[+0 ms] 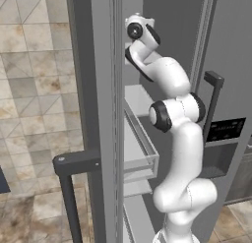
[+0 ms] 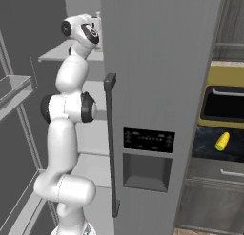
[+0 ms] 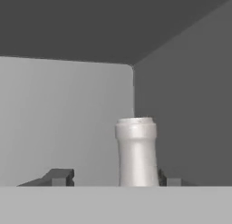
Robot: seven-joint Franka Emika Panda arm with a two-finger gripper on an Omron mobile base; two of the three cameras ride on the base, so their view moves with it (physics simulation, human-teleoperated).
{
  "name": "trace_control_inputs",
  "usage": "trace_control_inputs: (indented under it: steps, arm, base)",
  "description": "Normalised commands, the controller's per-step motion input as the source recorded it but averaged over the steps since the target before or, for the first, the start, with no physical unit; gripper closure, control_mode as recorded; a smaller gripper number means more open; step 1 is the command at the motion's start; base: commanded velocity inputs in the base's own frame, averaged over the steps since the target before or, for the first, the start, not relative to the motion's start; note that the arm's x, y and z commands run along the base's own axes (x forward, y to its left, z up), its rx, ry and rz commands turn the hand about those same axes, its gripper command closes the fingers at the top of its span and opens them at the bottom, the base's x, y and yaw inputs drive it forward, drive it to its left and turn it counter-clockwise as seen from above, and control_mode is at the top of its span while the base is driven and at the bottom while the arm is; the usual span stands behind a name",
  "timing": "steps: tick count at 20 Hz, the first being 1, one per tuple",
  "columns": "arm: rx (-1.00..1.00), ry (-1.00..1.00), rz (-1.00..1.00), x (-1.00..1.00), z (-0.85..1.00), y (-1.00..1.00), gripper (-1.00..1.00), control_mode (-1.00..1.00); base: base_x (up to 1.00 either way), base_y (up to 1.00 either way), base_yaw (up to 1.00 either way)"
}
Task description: Place the liquor on the top shelf of the fridge to keep it out of children's reach, and place the corn and bell pepper on lower shelves for easy access.
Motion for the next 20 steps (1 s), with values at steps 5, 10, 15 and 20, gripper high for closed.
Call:
trace_control_inputs:
  steps: [5, 10, 15, 20]
  arm:
    - [0.0, 0.0, -0.07, 0.0, 0.06, -0.01, -1.0, -1.0]
    - [0.0, 0.0, -0.11, -0.09, 0.09, 0.0, -1.0, -1.0]
    - [-0.03, 0.0, -0.12, -0.32, -0.03, 0.0, -1.0, -1.0]
    - [-0.03, 0.0, -0.11, -0.37, -0.13, 0.0, -1.0, -1.0]
  base:
    - [0.0, 0.0, 0.0]
    - [0.0, 0.0, 0.0]
    - [0.0, 0.0, 0.0]
    - [0.0, 0.0, 0.0]
